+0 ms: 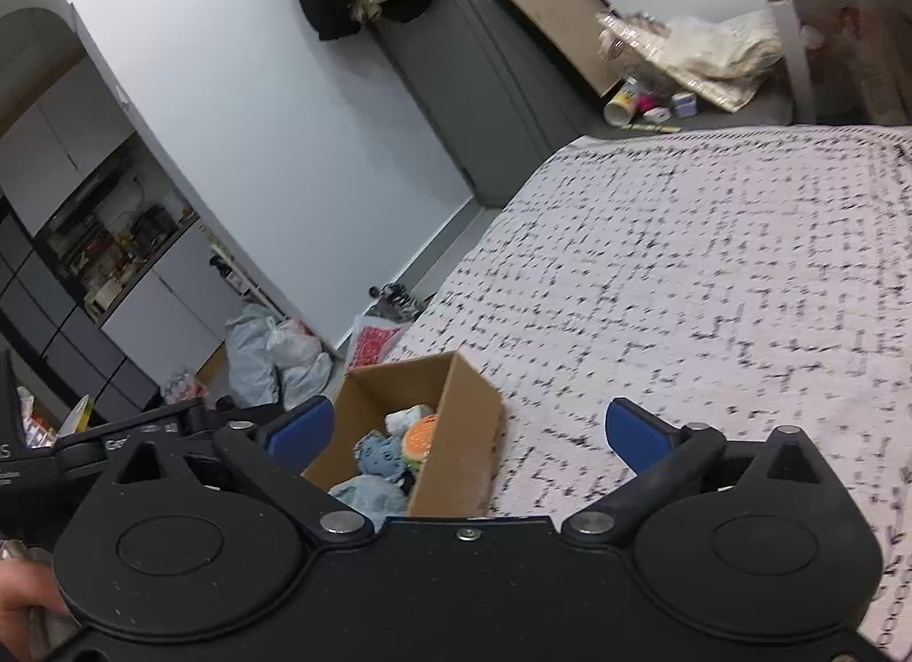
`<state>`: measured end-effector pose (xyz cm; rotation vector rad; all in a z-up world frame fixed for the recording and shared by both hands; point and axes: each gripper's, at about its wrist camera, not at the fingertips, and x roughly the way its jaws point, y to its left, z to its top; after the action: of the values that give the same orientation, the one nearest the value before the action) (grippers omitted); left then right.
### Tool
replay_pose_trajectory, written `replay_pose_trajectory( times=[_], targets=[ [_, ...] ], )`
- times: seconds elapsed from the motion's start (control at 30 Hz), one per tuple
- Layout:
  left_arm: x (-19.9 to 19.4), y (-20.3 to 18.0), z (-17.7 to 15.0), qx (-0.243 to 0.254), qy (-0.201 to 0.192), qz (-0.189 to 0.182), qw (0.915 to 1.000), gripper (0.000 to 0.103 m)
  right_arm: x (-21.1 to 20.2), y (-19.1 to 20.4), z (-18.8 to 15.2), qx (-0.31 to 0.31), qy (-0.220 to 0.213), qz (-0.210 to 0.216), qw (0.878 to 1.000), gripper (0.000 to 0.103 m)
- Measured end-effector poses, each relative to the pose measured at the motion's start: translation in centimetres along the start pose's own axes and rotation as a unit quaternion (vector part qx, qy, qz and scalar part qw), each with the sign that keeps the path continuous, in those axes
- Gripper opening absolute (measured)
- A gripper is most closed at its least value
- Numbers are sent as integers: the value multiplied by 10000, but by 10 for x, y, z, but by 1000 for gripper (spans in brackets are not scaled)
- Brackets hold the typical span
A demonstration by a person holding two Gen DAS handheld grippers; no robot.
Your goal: Organize soft objects
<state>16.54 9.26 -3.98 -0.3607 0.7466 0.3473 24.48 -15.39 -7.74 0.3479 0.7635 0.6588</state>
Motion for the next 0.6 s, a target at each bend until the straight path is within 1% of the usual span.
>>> replay_pose_trajectory(
  times=[0.07, 0.17, 0.2, 0.3, 0.6],
  targets=[
    [-5, -4, -2, -23, -25, 3, 10000, 103, -7, -4, 0, -27, -28, -33, 10000, 103],
    [-11, -6, -4, -173, -13, -115, 9998, 103, -15, -9, 0, -41, -25, -35, 10000, 103],
    [-14, -8, -5, -193, -28, -89, 9998, 103, -17, -10, 0, -51, -19, -36, 10000, 103],
    [-22, -15, -9, -108, -92, -20, 9999, 103, -24, -14, 0, -48, -16, -74, 10000, 103],
    [-43, -24, -23, -130, -123, -67, 9998, 103, -47, -31, -6, -13, -127, -176, 9998, 103]
  ],
)
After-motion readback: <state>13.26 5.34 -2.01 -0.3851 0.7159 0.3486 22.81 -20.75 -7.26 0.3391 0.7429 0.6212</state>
